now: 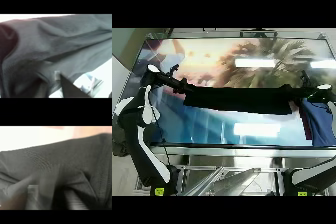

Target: Fold the shirts.

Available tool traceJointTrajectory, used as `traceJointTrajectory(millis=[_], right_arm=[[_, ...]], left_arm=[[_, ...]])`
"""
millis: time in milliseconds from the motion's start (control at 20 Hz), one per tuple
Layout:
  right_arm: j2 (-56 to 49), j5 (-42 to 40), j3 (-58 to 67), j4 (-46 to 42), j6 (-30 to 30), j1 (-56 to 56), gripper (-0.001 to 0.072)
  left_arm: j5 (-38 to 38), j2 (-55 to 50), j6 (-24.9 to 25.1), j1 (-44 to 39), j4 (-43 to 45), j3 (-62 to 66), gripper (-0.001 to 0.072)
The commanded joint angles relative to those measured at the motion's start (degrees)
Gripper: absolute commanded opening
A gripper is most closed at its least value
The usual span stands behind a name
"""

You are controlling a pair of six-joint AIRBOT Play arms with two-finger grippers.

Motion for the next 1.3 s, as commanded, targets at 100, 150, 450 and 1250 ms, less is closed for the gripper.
traceJointTrajectory(millis=[100, 150, 450, 1250], right_arm=[[3.0, 3.7, 4.0, -11.2, 3.4, -4.0, 0.0644], [2.8, 4.2, 3.9, -14.3, 5.1, -4.7, 0.0645], [-2.0, 6.5, 3.9, -17.3, 6.7, -5.0, 0.0712], [-1.0, 19.1, 10.3, -4.9, 5.3, -0.9, 0.0025]], left_arm=[[-7.6, -0.5, -3.6, 1.5, 0.1, 8.6, 0.0318], [-7.1, 0.3, -4.5, 2.2, 0.1, 6.9, 0.0318], [-7.6, 3.1, -7.8, 6.5, -0.4, 2.3, 0.0315], [4.2, -1.9, -2.8, -16.0, -16.6, 5.5, 0.0004]])
